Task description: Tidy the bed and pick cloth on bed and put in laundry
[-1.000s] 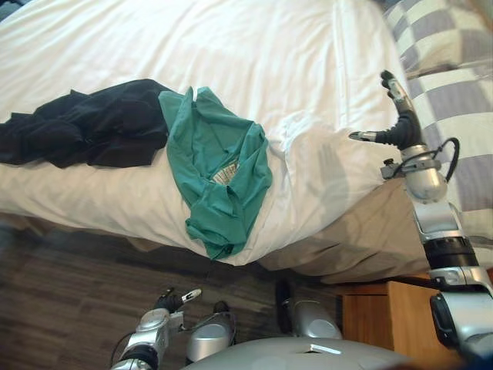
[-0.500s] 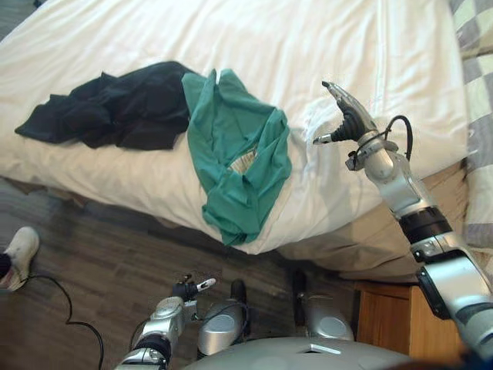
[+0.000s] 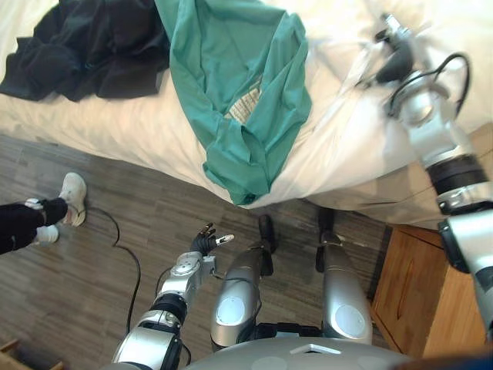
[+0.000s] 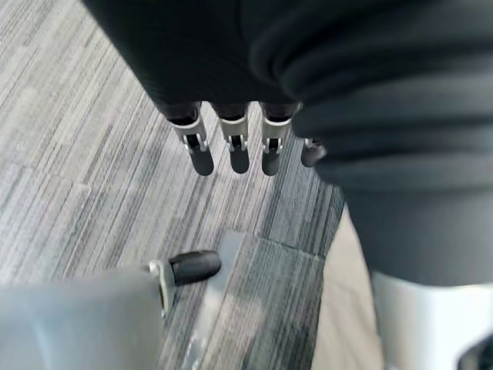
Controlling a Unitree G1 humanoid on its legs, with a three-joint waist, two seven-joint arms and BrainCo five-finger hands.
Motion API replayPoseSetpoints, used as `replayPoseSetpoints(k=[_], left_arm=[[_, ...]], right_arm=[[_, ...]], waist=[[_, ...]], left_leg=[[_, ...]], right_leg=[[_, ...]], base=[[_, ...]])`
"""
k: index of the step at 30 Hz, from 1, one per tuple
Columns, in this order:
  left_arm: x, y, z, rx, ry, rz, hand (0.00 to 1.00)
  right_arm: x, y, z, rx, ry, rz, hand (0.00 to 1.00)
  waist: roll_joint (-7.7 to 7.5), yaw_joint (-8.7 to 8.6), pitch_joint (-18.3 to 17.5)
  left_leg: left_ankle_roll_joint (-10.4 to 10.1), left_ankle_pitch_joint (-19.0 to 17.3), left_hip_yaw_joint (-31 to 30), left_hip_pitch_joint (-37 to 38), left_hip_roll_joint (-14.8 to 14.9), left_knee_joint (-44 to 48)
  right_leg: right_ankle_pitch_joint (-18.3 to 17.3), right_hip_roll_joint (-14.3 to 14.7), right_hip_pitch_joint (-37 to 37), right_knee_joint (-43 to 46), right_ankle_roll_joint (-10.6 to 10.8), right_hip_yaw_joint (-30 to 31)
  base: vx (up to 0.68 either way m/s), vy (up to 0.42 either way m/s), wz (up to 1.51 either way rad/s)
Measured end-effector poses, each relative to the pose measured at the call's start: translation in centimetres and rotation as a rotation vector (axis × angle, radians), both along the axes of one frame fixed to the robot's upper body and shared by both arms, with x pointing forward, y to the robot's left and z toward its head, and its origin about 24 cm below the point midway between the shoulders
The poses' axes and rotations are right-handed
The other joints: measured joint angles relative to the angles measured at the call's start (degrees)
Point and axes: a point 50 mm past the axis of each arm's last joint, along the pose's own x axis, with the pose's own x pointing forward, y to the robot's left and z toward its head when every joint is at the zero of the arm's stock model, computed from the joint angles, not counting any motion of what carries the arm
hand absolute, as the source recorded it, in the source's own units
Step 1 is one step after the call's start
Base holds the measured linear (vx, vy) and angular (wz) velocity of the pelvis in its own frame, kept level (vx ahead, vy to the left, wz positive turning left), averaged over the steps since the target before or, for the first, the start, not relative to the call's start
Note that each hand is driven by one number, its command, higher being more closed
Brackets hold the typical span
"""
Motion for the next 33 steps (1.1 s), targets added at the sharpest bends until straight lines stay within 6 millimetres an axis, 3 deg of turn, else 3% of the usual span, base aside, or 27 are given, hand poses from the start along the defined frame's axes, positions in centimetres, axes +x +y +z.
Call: replayPoseSetpoints(k=[5, 11, 14, 19, 21, 22, 24, 25, 27, 28, 30, 33], left_arm=[[-0.1, -0.6, -0.1, -0.009, 0.009, -0.023, 0.0], [0.6, -1.1, 0.8, -0.04, -0.062, -0.05, 0.0], [0.2, -1.2, 0.8, -0.059, -0.076, -0.065, 0.0], [-0.9, -1.1, 0.2, -0.083, -0.051, -0.055, 0.0], [-1.4, -1.2, -0.2, -0.092, -0.031, -0.047, 0.0], [-1.5, -1.2, -0.4, -0.096, -0.022, -0.042, 0.0], [-2.4, -1.4, -1.0, -0.103, 0.011, -0.028, 0.0], [-2.6, -1.5, -1.2, -0.106, 0.019, -0.026, 0.0], [-4.0, -1.9, -2.0, -0.123, 0.057, -0.015, 0.0], [-4.3, -2.1, -2.2, -0.128, 0.066, -0.012, 0.0], [-5.8, -2.4, -3.3, -0.139, 0.133, 0.005, 0.0], [-7.9, -2.3, -4.4, -0.132, 0.203, 0.044, 0.0]], right_arm=[[-0.4, -0.9, 0.7, 0.069, -0.011, 0.044, 1.0], [-0.5, -2.2, -0.5, 0.269, -0.024, 0.089, 1.0], [-1.3, -3.9, -3.0, 0.423, -0.047, 0.076, 1.0], [-3.1, -4.0, -7.1, 0.63, -0.135, 0.086, 1.0], [-4.3, -3.5, -10.4, 0.724, -0.143, 0.061, 1.0], [-4.7, -3.3, -11.5, 0.75, -0.135, 0.052, 0.0], [-6.5, -2.9, -16.5, 0.866, -0.075, -0.02, 0.0], [-7.1, -2.8, -17.9, 0.896, -0.057, -0.04, 0.0], [-9.8, -2.4, -22.4, 1.023, -0.019, -0.124, 0.0], [-10.5, -2.4, -23.5, 1.051, -0.009, -0.149, 0.0], [-13.7, -2.5, -28.1, 1.245, 0.033, -0.283, 0.0], [-17.6, -2.0, -33.4, 1.419, 0.127, -0.493, 0.0]], waist=[[0.47, -0.16, 0.2], [0.7, -0.49, 0.1], [0.68, -0.58, 0.1], [0.33, -2.1, 0.0], [-0.67, -3.44, -0.8], [-1.2, -3.63, -1.8], [-3.76, -4.34, -5.2], [-4.43, -4.43, -6.0], [-5.85, -5.01, -9.6], [-6.07, -5.17, -10.3], [-5.89, -5.64, -13.4], [-5.5, -6.6, -15.1]], left_leg=[[0.4, 0.6, 1.4, -0.3, -0.5, -1.4], [0.5, 0.5, 3.0, 1.1, -0.9, -1.6], [0.7, -0.4, 3.9, 4.0, -0.7, -1.5], [0.9, -2.7, 8.1, 7.9, -0.4, -1.1], [0.6, -4.1, 9.4, 10.1, 0.2, -0.5], [0.4, -4.3, 9.6, 10.3, 0.3, -0.6], [-0.3, -4.7, 10.5, 12.4, 0.8, -1.6], [-0.5, -4.8, 10.8, 13.3, 0.9, -2.0], [-0.7, -4.9, 11.7, 16.3, 1.1, -3.9], [-0.8, -5.0, 12.2, 17.0, 1.0, -4.3], [-0.8, -5.0, 13.0, 19.4, 0.7, -6.0], [-1.1, -5.2, 14.4, 22.2, 0.6, -7.8]], right_leg=[[1.7, -0.3, -0.5, -2.4, 0.4, 0.7], [3.5, -0.5, 1.5, -5.3, 0.9, 2.0], [4.2, -0.2, 5.0, -7.6, 1.1, 3.0], [5.3, 0.2, 8.5, -10.6, 1.6, 6.6], [5.5, 0.7, 10.7, -11.5, 2.0, 7.9], [5.5, 0.9, 10.8, -11.6, 2.0, 8.1], [5.5, 1.7, 12.2, -12.2, 2.1, 8.8], [5.5, 2.0, 12.8, -12.4, 2.1, 9.3], [4.9, 2.6, 14.4, -12.4, 2.1, 10.0], [4.6, 2.6, 14.9, -12.4, 2.1, 10.3], [3.8, 2.8, 16.0, -12.4, 2.1, 11.3], [3.1, 3.2, 17.8, -12.4, 2.2, 12.6]], base=[[0.03, 0.024, -0.09], [0.03, 0.023, -0.13], [0.04, 0.02, -0.23], [0.05, 0.019, -0.48], [0.08, 0.013, -0.41], [0.1, 0.002, -0.25], [0.12, -0.017, -0.27], [0.12, -0.023, -0.37], [0.1, -0.016, -0.31], [0.11, -0.001, -0.28], [0.09, 0.008, -0.26], [0.05, 0.0, -0.25]])
